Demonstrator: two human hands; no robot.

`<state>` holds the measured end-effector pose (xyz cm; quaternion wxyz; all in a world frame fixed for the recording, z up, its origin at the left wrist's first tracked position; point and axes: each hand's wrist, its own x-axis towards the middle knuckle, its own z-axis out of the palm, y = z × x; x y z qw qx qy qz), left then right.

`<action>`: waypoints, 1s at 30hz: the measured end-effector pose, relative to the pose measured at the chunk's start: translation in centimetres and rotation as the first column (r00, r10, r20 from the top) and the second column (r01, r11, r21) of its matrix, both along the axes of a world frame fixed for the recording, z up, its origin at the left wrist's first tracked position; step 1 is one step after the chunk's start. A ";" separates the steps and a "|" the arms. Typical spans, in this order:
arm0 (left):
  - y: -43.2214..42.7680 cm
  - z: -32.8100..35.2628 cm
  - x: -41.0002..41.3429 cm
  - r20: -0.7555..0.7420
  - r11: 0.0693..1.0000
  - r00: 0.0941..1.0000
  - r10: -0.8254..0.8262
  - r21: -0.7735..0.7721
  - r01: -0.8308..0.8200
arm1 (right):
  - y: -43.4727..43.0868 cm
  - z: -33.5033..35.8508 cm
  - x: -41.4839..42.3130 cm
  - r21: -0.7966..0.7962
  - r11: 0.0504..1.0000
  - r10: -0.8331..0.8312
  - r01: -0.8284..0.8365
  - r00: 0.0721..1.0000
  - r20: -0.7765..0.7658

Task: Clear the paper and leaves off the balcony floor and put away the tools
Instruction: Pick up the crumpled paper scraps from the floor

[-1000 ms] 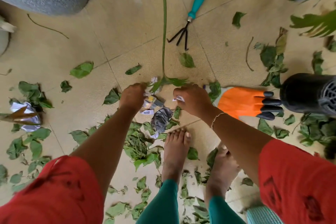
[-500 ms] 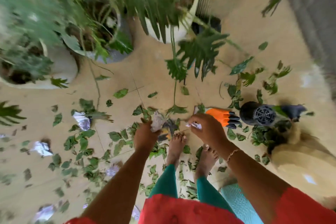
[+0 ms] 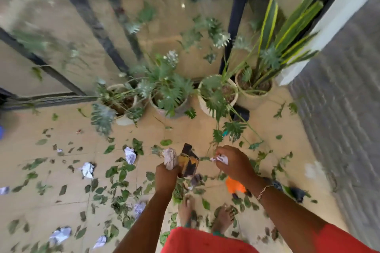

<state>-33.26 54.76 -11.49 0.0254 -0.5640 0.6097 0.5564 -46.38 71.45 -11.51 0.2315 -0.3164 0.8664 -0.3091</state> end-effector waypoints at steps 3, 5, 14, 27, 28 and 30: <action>-2.2 3.4 3.2 -0.065 0.990 0.988 0.143 0.014 -0.142 | -3.2 3.5 1.5 0.000 0.992 0.126 -0.126 0.990 -0.056; -4.0 5.1 5.8 -0.106 0.971 0.965 0.241 0.027 -0.239 | -5.9 5.4 3.2 -0.010 0.976 0.217 -0.218 0.973 -0.078; -13.6 7.4 22.1 -0.180 0.818 0.799 0.574 0.103 -0.565 | -21.4 7.5 16.6 -0.045 0.877 0.475 -0.479 0.877 -0.064; -27.7 8.8 44.4 -0.182 0.507 0.490 0.852 0.055 -0.860 | -42.2 11.0 36.5 -0.006 0.605 0.795 -0.796 0.605 -0.046; -28.7 9.0 45.1 -0.192 0.484 0.466 0.864 0.061 -0.873 | -43.6 11.3 37.3 -0.007 0.603 0.797 -0.798 0.602 -0.049; -30.6 9.3 46.2 -0.214 0.449 0.424 0.880 0.081 -0.890 | -46.4 11.4 38.5 -0.031 0.597 0.800 -0.801 0.598 -0.050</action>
